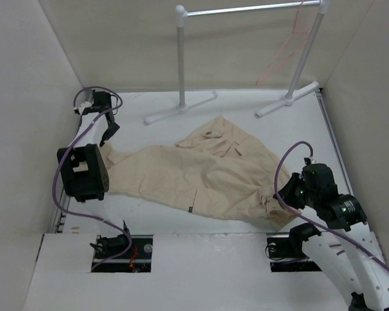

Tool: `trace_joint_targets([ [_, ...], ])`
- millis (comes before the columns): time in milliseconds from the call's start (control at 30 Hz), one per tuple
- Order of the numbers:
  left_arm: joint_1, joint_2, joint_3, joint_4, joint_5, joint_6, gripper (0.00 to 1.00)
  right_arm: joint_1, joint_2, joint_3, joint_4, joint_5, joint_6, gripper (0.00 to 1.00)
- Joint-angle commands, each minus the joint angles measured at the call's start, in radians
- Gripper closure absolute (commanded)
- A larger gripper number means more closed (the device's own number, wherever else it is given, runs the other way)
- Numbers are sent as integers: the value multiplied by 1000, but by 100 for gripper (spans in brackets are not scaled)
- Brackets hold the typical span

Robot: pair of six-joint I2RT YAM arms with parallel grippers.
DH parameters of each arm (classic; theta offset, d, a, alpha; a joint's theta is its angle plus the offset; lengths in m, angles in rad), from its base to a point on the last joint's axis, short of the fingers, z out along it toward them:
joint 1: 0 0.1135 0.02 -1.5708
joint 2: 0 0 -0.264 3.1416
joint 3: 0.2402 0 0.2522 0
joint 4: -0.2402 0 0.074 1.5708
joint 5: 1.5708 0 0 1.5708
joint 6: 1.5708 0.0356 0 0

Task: Place the trousers on the hanger
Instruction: Flatten out the trousers at the center of the board.

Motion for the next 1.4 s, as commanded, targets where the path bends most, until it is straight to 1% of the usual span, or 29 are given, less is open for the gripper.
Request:
trace_joint_targets([
  [0, 1, 116, 131, -64, -57, 116, 48, 11, -2, 17, 82, -24, 0, 99],
  [133, 1, 248, 225, -86, -60, 144, 48, 14, -18, -17, 117, -62, 43, 98],
  [233, 12, 305, 243, -101, -88, 142, 54, 16, -22, -34, 125, -67, 58, 98],
  [300, 20, 329, 243, -103, -108, 147, 64, 13, -25, -40, 125, -55, 58, 98],
  [333, 26, 341, 242, -106, -116, 153, 70, 11, -27, -41, 125, -49, 55, 98],
  [400, 43, 357, 237, -115, -142, 157, 86, -1, -22, -43, 126, -47, 49, 98],
  [433, 53, 358, 233, -119, -166, 154, 92, -10, -18, -41, 125, -45, 46, 98],
  [500, 73, 333, 219, -120, -224, 145, 98, -30, -7, -29, 107, -27, 32, 98],
  [567, 98, 285, 217, -113, -278, 136, 99, -61, -4, -14, 64, 7, 24, 99],
  [633, 118, 231, 225, -116, -326, 115, 98, -87, -4, 8, 9, 25, 21, 100],
  [667, 129, 208, 234, -119, -340, 107, 95, -98, -4, 23, -27, 28, 21, 100],
  [700, 136, 191, 245, -124, -349, 105, 90, -107, -5, 34, -64, 28, 20, 100],
  [767, 138, 167, 259, -129, -338, 110, 75, -116, -13, 54, -136, 36, 3, 100],
  [833, 124, 129, 245, -135, -328, 113, 65, -118, -22, 80, -183, 57, -12, 100],
  [867, 103, 107, 225, -124, -323, 113, 63, -115, -21, 95, -196, 65, -17, 96],
  [900, 68, 76, 198, -117, -318, 113, 61, -115, -13, 115, -199, 71, -23, 90],
  [967, -18, 20, 143, -87, -295, 111, 56, -118, 11, 167, -178, 106, -46, 71],
  [1033, -135, -8, 116, -83, -234, 104, 53, -115, 42, 225, -129, 174, -62, 52],
  [1100, -274, -2, 131, -92, -142, 89, 52, -110, 70, 276, -83, 221, -63, 43],
  [1167, -421, 36, 186, -81, -32, 85, 52, -96, 94, 299, -41, 223, -71, 38],
  [1200, -504, 74, 246, -80, 17, 90, 52, -80, 96, 293, -20, 212, -74, 37],
  [1233, -550, 102, 289, -77, 50, 95, 51, -69, 93, 282, -6, 209, -75, 37],
  [1267, -600, 140, 346, -66, 91, 117, 50, -58, 87, 263, 16, 208, -78, 42],
  [1300, -638, 180, 404, -57, 131, 143, 50, -53, 84, 243, 33, 205, -83, 53],
  [1333, -666, 215, 450, -43, 174, 165, 48, -53, 84, 226, 46, 200, -83, 72],
  [1367, -689, 249, 490, -22, 215, 191, 47, -53, 84, 207, 63, 195, -83, 87],
])
